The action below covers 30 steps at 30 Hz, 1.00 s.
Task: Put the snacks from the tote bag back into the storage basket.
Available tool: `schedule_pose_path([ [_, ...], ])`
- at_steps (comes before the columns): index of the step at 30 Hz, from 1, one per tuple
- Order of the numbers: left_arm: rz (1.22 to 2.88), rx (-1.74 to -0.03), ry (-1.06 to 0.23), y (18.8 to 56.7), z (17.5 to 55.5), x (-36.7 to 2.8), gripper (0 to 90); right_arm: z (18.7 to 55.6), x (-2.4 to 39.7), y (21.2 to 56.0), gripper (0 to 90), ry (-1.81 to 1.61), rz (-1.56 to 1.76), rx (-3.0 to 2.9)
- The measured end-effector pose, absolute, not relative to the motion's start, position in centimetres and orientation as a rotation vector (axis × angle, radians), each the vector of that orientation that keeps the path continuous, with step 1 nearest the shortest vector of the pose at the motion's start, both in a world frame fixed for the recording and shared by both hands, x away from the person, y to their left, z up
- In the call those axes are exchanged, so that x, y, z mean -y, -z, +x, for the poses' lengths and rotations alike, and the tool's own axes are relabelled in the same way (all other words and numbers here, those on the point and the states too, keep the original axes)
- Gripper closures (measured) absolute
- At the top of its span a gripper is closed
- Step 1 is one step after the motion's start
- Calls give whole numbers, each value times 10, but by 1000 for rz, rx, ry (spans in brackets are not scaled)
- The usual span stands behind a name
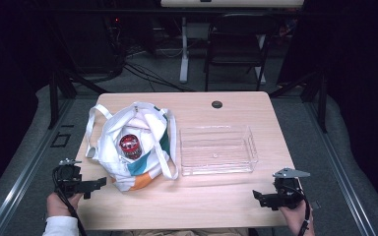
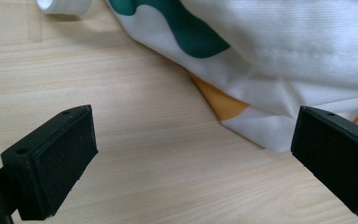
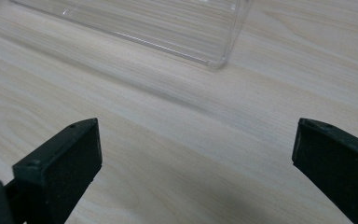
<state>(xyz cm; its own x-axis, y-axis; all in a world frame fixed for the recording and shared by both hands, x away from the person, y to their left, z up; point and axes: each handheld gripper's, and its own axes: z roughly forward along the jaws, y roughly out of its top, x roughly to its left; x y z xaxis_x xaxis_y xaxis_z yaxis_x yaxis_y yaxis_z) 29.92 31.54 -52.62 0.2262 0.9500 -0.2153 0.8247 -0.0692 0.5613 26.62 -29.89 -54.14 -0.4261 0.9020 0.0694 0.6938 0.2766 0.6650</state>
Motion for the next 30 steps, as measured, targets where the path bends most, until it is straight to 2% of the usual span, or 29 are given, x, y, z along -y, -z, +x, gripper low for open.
schedule_pose_path([
  [6, 1893, -1611, -206, 526, 300, -315, 1, 266, 298, 541, 18, -897, 1456, -2228],
  [18, 1946, -1570, -331, 498, 300, -300, 1, 268, 295, 543, 25, -898, 1431, -2254],
  [30, 2001, -1509, -380, 471, 310, -279, 5, 269, 296, 545, 29, -880, 1452, -2254],
])
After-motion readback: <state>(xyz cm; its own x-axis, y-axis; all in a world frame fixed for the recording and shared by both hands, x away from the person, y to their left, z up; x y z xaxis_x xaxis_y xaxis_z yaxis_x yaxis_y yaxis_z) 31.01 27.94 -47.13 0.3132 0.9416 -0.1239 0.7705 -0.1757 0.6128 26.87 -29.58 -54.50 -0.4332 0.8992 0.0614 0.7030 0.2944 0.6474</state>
